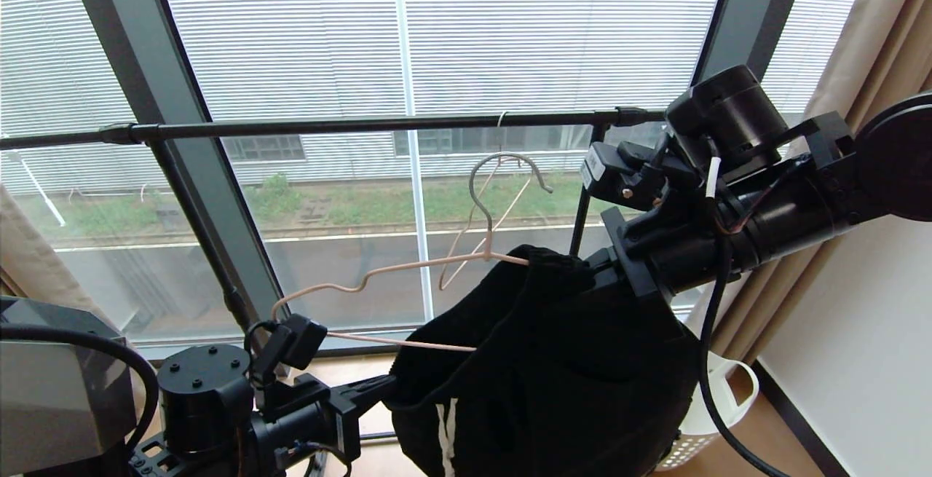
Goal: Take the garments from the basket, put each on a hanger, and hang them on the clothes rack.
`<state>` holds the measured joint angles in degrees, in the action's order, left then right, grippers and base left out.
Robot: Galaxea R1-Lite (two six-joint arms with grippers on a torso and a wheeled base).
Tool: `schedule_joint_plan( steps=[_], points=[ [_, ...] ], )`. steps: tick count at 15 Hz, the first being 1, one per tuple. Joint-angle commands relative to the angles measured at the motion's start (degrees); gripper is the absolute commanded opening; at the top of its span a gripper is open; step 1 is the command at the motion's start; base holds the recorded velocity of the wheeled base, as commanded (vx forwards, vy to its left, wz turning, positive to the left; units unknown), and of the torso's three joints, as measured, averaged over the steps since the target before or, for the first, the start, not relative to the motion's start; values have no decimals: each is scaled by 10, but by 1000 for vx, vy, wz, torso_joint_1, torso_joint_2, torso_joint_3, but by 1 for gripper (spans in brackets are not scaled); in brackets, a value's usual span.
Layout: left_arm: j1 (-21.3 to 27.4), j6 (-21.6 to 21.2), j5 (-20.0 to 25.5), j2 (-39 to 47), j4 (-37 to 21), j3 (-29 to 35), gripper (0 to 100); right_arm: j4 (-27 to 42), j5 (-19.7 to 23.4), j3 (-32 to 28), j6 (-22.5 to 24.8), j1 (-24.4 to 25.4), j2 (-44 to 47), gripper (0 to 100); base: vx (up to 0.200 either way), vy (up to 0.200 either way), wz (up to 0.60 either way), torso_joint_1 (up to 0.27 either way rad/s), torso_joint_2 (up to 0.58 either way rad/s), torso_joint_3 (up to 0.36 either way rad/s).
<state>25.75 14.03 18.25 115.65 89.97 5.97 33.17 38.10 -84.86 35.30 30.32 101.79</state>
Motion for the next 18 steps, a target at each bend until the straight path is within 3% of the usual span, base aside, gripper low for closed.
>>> schedule_joint_plan(
  steps=[1,5,12,18],
  points=[
    [-6,0,-1,-1,0,1,0,1,0,17,1,-7,-13,0,0,0,0,0,0,0],
    [-8,-2,-1,-3,0,-1,0,0,0,27,1,-14,-17,0,0,0,0,0,0,0],
    [2,-58,2,-10,0,-32,0,-21,0,23,0,-8,-3,0,0,0,0,0,0,0],
    [9,-70,2,-34,0,-42,0,-20,0,27,0,-8,-5,0,0,0,0,0,0,0]
  ],
)
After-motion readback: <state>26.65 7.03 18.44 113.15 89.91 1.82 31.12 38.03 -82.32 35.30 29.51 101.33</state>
